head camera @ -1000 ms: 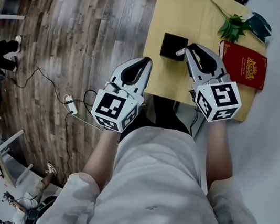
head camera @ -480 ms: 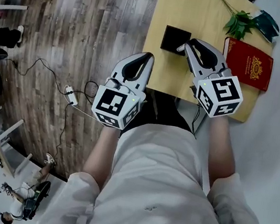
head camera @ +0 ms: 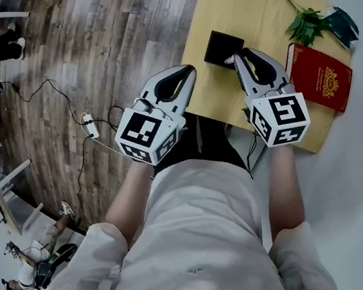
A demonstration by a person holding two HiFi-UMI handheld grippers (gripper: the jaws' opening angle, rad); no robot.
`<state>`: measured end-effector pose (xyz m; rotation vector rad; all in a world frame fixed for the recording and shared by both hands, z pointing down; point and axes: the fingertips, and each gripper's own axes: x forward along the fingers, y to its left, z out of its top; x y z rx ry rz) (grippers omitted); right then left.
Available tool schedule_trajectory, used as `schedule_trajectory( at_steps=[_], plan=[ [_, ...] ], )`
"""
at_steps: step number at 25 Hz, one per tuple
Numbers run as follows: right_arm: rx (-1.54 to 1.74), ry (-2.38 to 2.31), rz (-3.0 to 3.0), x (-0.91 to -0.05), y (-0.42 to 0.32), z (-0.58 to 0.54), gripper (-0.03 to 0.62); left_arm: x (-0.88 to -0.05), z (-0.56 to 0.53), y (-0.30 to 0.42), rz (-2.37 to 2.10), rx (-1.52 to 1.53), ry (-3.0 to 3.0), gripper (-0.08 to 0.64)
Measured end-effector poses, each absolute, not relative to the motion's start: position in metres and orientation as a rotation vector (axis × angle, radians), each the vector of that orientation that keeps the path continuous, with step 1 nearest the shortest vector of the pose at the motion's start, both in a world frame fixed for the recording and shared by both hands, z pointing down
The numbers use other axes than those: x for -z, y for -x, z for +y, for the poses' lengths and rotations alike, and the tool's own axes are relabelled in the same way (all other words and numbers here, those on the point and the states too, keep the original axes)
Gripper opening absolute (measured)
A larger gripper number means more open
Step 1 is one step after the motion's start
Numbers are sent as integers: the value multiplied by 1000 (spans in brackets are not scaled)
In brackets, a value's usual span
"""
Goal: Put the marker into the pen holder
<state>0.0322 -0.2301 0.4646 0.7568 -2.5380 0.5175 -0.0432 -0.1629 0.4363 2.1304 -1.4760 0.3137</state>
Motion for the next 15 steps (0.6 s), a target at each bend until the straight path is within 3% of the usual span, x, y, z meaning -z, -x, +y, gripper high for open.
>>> schedule_trajectory(
  at_steps=[15],
  plan=[
    [-532, -755, -2489, -487, -27, -230, 71, -451, -170, 40, -1395, -349, -2160, 12]
  ],
)
